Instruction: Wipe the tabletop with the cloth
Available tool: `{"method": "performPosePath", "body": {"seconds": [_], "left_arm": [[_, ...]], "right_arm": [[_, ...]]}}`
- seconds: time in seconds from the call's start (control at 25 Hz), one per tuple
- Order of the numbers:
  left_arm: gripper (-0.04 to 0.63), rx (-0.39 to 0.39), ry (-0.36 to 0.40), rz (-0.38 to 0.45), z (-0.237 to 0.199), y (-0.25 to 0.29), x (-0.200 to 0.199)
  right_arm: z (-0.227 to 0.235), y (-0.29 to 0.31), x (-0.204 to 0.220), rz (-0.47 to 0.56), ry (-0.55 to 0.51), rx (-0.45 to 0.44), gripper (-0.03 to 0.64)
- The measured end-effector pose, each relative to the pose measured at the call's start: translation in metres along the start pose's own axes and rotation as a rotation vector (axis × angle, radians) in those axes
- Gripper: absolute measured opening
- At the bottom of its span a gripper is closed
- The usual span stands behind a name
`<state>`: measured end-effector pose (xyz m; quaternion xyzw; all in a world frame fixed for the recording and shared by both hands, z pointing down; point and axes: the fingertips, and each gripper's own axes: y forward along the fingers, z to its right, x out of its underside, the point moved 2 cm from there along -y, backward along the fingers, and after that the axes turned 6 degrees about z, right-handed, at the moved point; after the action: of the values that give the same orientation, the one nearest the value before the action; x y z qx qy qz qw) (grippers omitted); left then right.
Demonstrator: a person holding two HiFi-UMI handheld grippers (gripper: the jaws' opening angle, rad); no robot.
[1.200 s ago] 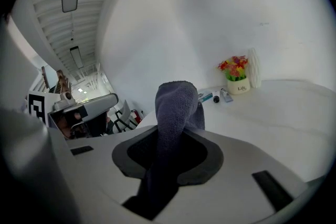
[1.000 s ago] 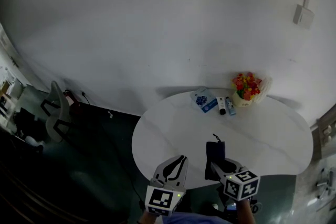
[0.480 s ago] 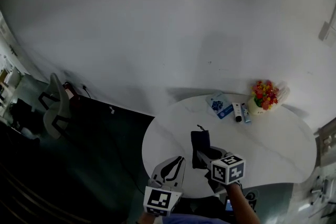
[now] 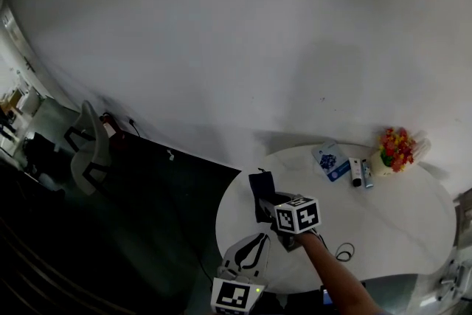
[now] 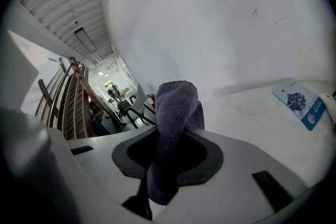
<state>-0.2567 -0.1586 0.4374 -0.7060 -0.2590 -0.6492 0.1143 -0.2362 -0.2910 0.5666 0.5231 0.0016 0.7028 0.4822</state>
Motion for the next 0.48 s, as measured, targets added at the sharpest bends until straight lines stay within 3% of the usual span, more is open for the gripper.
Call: {"method": "performPosePath", "body": {"seconds": [0.24,0.48], "left_arm": [[0.026,-0.024,0.006,-0.032,-0.017,0.002,0.012],[0.026,-0.043,-0.023,-0.054,-0.029,0.006,0.022]], "right_arm": [[0.011,0.059,0.004,-0.041,0.046,-0.025,0.098],[0.031,0.075,0.018,-0.108,0.028,0.043,0.098]]}}
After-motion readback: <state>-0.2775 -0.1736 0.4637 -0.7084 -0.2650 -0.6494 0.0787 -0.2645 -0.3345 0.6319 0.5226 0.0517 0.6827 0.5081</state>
